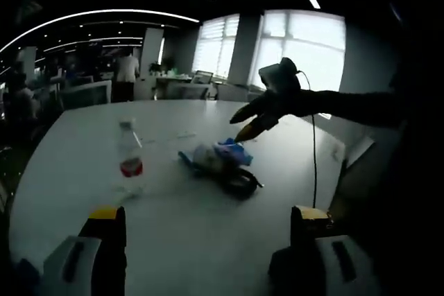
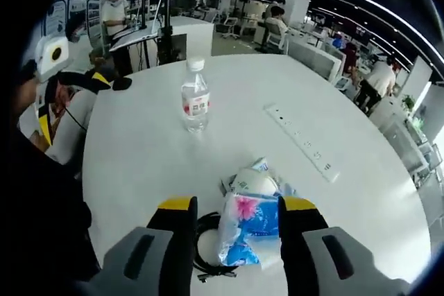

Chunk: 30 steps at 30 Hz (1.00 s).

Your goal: Arrange the tabletop items into an orderly group along one side of the table until the central work area is clear of visible clutter.

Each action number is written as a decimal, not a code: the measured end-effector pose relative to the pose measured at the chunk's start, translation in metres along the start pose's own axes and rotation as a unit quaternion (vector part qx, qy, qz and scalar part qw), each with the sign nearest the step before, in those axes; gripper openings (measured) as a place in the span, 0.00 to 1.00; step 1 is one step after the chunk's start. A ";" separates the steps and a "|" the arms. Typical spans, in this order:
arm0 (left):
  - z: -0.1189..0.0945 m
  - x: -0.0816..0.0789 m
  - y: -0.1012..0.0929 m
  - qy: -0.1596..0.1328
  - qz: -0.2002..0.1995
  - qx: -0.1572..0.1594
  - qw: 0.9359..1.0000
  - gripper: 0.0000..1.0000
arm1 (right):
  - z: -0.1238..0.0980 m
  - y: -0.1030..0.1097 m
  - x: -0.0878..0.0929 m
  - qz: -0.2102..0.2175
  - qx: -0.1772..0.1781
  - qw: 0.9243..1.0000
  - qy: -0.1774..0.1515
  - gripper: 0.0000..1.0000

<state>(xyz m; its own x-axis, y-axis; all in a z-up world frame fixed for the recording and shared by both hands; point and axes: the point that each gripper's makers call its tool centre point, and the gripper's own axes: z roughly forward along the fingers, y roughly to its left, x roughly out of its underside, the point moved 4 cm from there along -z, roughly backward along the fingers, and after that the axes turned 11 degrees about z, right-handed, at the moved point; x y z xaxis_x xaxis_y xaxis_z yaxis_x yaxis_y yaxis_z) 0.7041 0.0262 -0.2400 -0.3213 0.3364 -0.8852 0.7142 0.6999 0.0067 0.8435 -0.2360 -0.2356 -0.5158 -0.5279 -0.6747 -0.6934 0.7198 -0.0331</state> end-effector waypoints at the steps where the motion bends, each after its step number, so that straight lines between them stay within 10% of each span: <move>1: 0.001 -0.001 -0.001 0.002 0.001 0.001 1.000 0.97 | -0.001 -0.001 0.000 0.001 0.000 1.000 -0.001 0.42; 30: 0.075 -0.057 -0.055 0.010 0.064 0.079 0.995 0.86 | -0.037 -0.043 0.044 0.067 0.042 0.997 -0.017 0.42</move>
<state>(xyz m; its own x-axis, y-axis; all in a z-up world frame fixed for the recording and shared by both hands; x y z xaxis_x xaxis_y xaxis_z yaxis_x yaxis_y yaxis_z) 0.7295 -0.0789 -0.2243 -0.2319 0.4304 -0.8724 0.8384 0.5432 0.0452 0.8322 -0.3072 -0.2362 -0.5824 -0.4104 -0.7017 -0.5749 0.8182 -0.0013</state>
